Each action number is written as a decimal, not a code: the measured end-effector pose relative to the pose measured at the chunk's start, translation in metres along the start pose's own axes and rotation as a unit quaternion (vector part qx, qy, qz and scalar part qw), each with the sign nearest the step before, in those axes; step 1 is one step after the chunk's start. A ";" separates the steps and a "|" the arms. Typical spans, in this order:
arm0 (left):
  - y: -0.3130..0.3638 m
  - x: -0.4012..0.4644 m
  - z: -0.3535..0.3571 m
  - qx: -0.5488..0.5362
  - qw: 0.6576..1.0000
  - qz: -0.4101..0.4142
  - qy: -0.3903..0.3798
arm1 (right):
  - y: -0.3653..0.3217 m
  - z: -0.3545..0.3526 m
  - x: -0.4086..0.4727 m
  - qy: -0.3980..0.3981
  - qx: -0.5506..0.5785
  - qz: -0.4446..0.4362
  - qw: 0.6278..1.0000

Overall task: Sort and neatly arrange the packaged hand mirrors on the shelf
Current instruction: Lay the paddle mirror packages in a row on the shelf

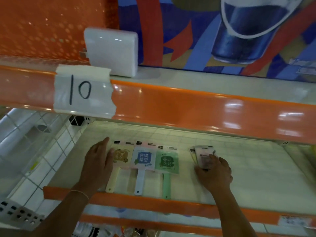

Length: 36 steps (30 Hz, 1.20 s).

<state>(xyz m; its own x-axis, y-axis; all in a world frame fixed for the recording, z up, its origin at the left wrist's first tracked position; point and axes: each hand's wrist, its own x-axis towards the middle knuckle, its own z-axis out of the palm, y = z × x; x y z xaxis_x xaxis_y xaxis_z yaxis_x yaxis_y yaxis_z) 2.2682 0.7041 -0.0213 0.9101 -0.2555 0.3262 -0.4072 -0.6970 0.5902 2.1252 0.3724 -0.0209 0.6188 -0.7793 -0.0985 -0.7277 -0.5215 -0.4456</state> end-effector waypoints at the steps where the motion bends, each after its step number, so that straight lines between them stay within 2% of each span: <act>1: 0.019 -0.001 0.004 -0.007 1.000 0.026 0.014 | 0.003 -0.002 0.002 -0.002 0.012 -0.004 1.000; 5: 0.094 -0.012 0.034 -0.043 0.991 0.126 -0.021 | 0.017 -0.017 0.006 -0.001 0.098 -0.025 0.995; 8: 0.143 -0.024 0.062 -0.132 0.980 0.112 -0.095 | 0.027 -0.042 0.001 0.008 0.242 -0.041 0.969; 9: 0.158 -0.026 0.070 -0.163 0.975 0.088 -0.123 | 0.031 -0.049 -0.001 0.003 0.321 -0.037 0.946; 10: 0.171 -0.027 0.077 -0.185 0.969 0.057 -0.152 | 0.032 -0.059 -0.004 -0.026 0.427 -0.017 0.903; 12: 0.197 -0.026 0.086 -0.206 0.954 -0.005 -0.218 | 0.035 -0.073 -0.009 -0.143 0.647 0.046 0.748; 13: 0.207 -0.025 0.091 -0.212 0.944 -0.034 -0.252 | 0.034 -0.082 -0.013 -0.189 0.706 0.080 0.678; 14: 0.217 -0.024 0.095 -0.221 0.932 -0.067 -0.280 | 0.033 -0.087 -0.015 -0.213 0.730 0.100 0.641; 16: 0.230 -0.021 0.104 -0.272 0.896 -0.149 -0.317 | 0.034 -0.088 -0.018 -0.239 0.737 0.109 0.623; 18: 0.240 -0.020 0.111 -0.354 0.850 -0.224 -0.320 | 0.036 -0.081 -0.020 -0.244 0.710 0.122 0.649; 19: 0.244 -0.020 0.113 -0.373 0.841 -0.245 -0.305 | 0.037 -0.077 -0.020 -0.240 0.688 0.121 0.674; 20: 0.245 -0.019 0.115 -0.370 0.848 -0.251 -0.286 | 0.039 -0.071 -0.019 -0.236 0.661 0.104 0.704; 22: 0.244 -0.020 0.116 -0.320 0.882 -0.239 -0.250 | 0.039 -0.068 -0.020 -0.211 0.599 0.044 0.771; 25: 0.237 -0.019 0.113 -0.234 0.916 -0.207 -0.252 | 0.037 -0.065 -0.019 -0.168 0.534 -0.016 0.829; 28: 0.227 -0.014 0.106 -0.210 0.917 -0.195 -0.277 | 0.033 -0.051 -0.016 -0.165 0.489 -0.067 0.854; 30: 0.214 -0.009 0.097 -0.182 0.933 -0.162 -0.265 | 0.025 -0.037 -0.014 -0.155 0.475 -0.076 0.863; 33: 0.183 0.000 0.076 -0.107 0.969 -0.114 -0.191 | 0.008 -0.016 -0.011 -0.131 0.435 -0.083 0.887; 36: 0.140 0.011 0.046 -0.054 0.991 -0.090 -0.082 | -0.010 0.008 -0.008 -0.123 0.365 -0.103 0.917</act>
<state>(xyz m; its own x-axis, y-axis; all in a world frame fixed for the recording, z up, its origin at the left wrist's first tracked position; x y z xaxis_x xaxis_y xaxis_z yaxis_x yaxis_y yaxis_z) 2.2250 0.5726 0.0309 0.9655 -0.2451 0.0883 -0.2341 -0.6677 0.7067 2.1302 0.3867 -0.0230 0.8344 -0.5414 -0.1028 -0.2513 -0.2078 -0.9454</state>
